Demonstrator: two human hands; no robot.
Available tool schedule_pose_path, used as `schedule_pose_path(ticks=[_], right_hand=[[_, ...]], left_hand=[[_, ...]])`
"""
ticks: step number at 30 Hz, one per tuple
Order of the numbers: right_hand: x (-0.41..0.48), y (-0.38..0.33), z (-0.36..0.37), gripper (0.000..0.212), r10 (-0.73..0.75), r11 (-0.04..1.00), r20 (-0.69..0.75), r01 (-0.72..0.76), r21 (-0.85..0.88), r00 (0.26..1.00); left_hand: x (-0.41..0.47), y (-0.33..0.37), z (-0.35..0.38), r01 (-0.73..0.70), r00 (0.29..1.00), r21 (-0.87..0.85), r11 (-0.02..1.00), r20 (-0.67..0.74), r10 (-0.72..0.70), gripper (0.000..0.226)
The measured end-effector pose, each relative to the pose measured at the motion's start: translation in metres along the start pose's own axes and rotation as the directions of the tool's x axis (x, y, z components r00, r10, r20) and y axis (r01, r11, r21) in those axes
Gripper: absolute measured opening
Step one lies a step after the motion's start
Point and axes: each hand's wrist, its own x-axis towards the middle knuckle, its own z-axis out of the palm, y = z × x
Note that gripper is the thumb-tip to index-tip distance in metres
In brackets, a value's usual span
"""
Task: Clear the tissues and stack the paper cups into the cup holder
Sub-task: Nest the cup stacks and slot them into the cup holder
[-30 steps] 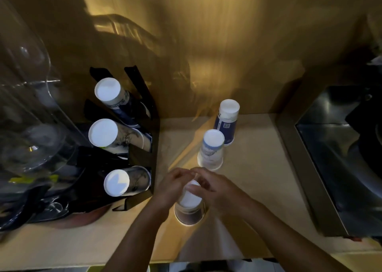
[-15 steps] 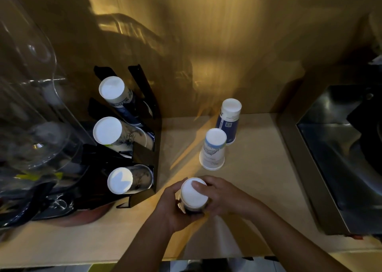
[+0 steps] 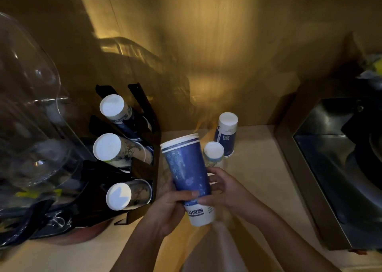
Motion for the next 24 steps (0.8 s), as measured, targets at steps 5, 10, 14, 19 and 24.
schedule_pose_path(ticks=[5,10,14,19,24], right_hand=[[-0.002,-0.003,-0.005,0.077,-0.113,0.994,-0.022,0.113,-0.015,0.993],[-0.002,-0.009,-0.008,0.080,-0.154,0.988,-0.026,0.153,-0.025,0.988],[-0.001,-0.015,-0.011,0.078,-0.169,0.985,0.017,0.169,-0.033,0.986],[-0.003,-0.042,-0.028,0.046,-0.306,0.951,-0.227,0.308,-0.028,0.924],[-0.019,-0.095,-0.048,0.018,-0.616,0.787,-0.303,0.547,-0.284,0.727]], left_hand=[[0.000,0.018,0.012,-0.100,0.989,0.262,0.960,-0.076,0.124,0.086],[0.003,0.033,0.034,-0.285,0.906,0.518,0.806,-0.130,0.404,0.087],[0.010,0.045,0.050,-0.325,0.827,0.651,0.686,-0.156,0.540,0.095],[0.011,0.057,0.066,-0.310,0.815,0.726,0.613,-0.130,0.565,0.088],[0.009,0.065,0.083,-0.330,0.801,0.783,0.528,-0.064,0.596,0.083]])
